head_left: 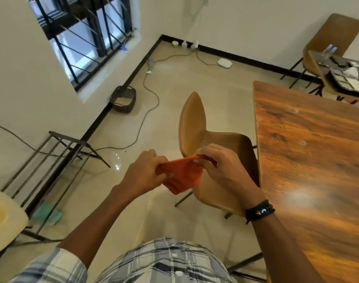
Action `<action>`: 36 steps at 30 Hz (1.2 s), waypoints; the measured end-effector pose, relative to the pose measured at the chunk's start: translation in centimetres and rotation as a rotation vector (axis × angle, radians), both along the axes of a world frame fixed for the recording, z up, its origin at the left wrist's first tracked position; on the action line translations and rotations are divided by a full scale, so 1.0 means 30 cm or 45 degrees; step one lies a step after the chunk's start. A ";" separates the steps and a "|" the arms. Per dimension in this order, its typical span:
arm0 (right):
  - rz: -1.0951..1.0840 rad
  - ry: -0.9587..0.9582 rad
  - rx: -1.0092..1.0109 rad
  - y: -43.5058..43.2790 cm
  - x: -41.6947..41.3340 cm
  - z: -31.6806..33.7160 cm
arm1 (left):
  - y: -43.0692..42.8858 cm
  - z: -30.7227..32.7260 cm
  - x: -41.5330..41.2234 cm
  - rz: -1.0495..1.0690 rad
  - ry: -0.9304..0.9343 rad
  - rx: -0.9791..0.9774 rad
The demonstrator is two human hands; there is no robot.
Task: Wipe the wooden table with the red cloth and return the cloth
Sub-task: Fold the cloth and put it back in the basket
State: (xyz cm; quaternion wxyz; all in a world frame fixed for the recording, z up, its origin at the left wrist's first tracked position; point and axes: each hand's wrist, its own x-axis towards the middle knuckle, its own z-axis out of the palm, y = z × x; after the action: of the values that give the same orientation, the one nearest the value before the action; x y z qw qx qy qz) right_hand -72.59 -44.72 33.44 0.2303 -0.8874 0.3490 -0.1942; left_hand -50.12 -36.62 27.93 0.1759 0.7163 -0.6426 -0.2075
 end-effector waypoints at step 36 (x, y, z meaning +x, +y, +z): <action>-0.055 -0.046 0.304 -0.346 0.721 0.022 | 0.319 -0.052 0.576 1.072 0.632 -0.105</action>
State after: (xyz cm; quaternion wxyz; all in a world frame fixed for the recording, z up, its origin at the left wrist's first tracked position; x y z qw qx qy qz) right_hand -50.95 -55.09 34.09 0.3364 -0.8423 0.3844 -0.1723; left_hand -32.82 -27.04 26.39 0.4205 0.8353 -0.2433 -0.2572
